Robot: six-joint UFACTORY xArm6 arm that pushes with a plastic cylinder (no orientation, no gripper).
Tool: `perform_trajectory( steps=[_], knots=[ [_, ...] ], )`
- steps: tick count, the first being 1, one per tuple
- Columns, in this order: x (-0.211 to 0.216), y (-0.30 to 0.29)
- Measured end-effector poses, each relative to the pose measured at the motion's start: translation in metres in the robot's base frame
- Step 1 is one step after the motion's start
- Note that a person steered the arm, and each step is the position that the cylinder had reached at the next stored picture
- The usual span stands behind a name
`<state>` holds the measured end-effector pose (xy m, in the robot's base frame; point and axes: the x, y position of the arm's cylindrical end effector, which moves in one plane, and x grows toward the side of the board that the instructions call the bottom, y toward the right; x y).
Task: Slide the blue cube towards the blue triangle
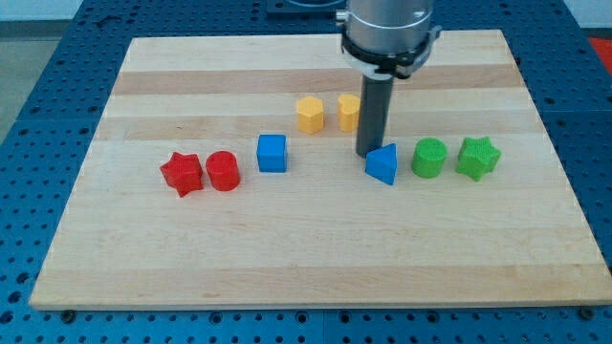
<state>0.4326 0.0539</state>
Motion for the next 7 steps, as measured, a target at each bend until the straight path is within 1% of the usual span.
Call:
perform_trajectory(
  steps=[1, 2, 3, 5, 6, 7],
  knots=[
    [-0.003, -0.024],
    [-0.025, -0.047],
    [-0.035, -0.076],
    [-0.024, -0.144],
    [-0.015, -0.144],
    [-0.003, -0.132]
  ],
)
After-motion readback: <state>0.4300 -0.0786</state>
